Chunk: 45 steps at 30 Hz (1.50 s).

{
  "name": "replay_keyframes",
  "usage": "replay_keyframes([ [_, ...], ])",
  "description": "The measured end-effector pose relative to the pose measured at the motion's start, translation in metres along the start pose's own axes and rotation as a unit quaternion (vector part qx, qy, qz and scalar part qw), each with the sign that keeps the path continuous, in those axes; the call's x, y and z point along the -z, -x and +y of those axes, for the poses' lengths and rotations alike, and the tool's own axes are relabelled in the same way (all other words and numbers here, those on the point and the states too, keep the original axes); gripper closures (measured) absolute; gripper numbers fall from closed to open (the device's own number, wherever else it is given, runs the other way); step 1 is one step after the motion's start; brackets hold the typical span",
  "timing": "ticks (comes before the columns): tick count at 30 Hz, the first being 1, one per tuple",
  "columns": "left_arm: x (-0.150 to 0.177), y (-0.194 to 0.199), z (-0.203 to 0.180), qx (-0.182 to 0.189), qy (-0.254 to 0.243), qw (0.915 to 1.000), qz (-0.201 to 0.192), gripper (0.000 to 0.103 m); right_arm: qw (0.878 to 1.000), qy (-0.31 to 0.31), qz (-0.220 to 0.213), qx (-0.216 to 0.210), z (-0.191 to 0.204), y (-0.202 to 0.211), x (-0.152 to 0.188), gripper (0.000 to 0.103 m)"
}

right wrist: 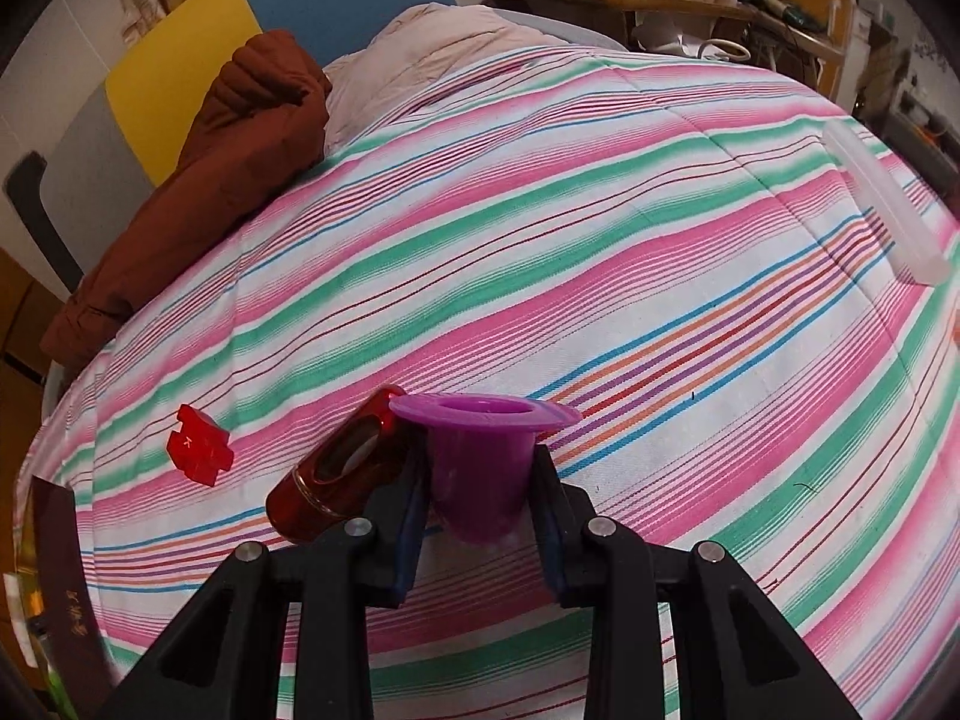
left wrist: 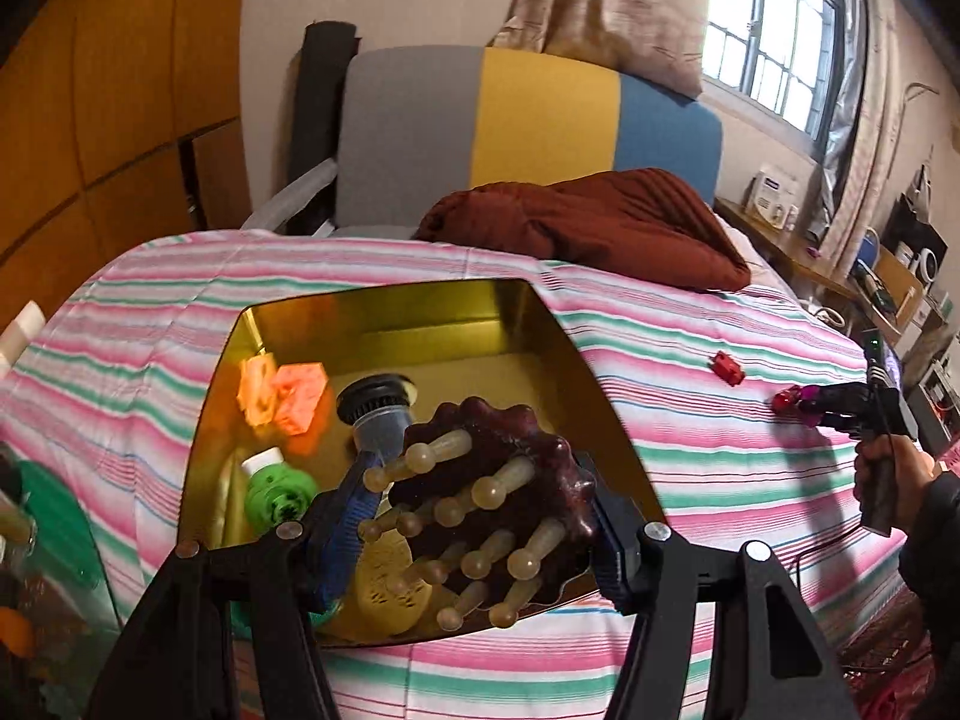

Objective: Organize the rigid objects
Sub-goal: 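Carry the brown spiky toy toward the gold tray with the left gripper while the right holds the magenta piece, then lower the brown spiky toy into the gold tray and open the left gripper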

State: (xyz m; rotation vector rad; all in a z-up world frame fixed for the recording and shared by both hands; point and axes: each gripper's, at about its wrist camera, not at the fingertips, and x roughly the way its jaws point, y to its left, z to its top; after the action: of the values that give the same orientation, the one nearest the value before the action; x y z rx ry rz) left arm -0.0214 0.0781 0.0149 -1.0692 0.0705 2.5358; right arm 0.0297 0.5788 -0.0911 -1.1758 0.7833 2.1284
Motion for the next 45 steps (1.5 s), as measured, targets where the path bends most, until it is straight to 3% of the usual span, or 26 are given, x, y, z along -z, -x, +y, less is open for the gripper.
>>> replay_keyframes([
  [15, 0.018, -0.007, 0.031, -0.029, 0.018, 0.9992, 0.021, 0.040, 0.999, 0.029, -0.005, 0.020, 0.009, -0.005, 0.001, 0.071],
  [26, 0.020, -0.008, 0.084, -0.017, 0.090, 0.9951, 0.038, 0.040, 0.998, 0.051, -0.003, 0.037, 0.017, -0.006, 0.003, 0.071],
  [33, -0.019, -0.045, 0.083, 0.013, 0.103, 0.9939, 0.036, 0.040, 0.998, 0.049, -0.003, 0.037, 0.016, -0.004, 0.004, 0.071],
  [39, -0.031, -0.102, 0.080, -0.005, 0.091, 0.9922, 0.085, 0.040, 0.998, 0.051, -0.002, 0.037, 0.016, -0.005, 0.004, 0.071],
  [45, -0.020, -0.120, 0.071, -0.039, 0.050, 0.9930, 0.100, 0.040, 0.998, 0.056, -0.003, 0.042, 0.018, -0.005, 0.004, 0.071],
])
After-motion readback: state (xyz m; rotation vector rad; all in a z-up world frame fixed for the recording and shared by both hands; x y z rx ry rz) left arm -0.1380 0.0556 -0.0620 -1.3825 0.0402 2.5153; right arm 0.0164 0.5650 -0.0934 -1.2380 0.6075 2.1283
